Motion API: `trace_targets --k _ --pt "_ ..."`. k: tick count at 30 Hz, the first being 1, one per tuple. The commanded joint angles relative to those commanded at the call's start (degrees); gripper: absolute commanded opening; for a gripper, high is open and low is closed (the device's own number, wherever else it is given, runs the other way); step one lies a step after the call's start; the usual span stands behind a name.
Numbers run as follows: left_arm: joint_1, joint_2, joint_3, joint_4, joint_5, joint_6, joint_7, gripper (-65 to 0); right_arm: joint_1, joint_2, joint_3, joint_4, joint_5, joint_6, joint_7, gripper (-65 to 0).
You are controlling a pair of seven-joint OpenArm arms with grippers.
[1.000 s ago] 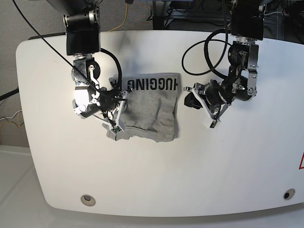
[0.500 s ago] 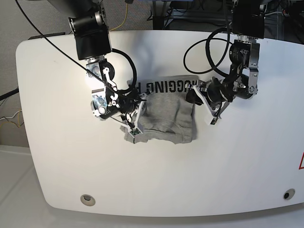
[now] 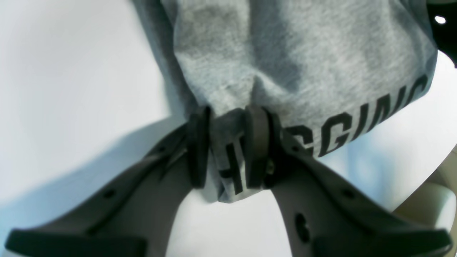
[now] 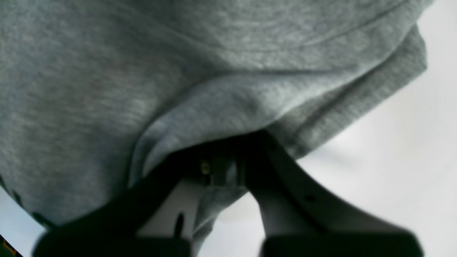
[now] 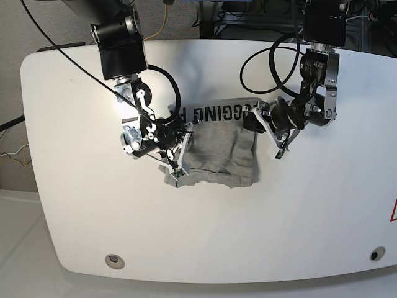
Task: Fold the T-shirt properly
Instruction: 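Pull the bundle with both grippers to straighten and flatten it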
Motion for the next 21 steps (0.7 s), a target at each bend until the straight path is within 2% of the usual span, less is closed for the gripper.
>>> trace_targets --k 10,15,21 --pt "-0.79 -1.49 -0.53 0.18 0.0 0.26 0.0 -49.2 1.05 2.02 1.05 1.32 0.0 0.0 -0.18 -61.2" --pt "-1.67 -1.41 -4.4 4.31 0.09 0.35 0.44 -49.2 1.67 2.64 4.4 4.48 0.0 0.0 -2.73 -61.2" --pt "-3.16 -1.49 -8.0 8.88 0.26 0.35 5.98 -49.2 2.46 5.1 6.42 10.29 0.0 0.0 -7.3 -61.1"
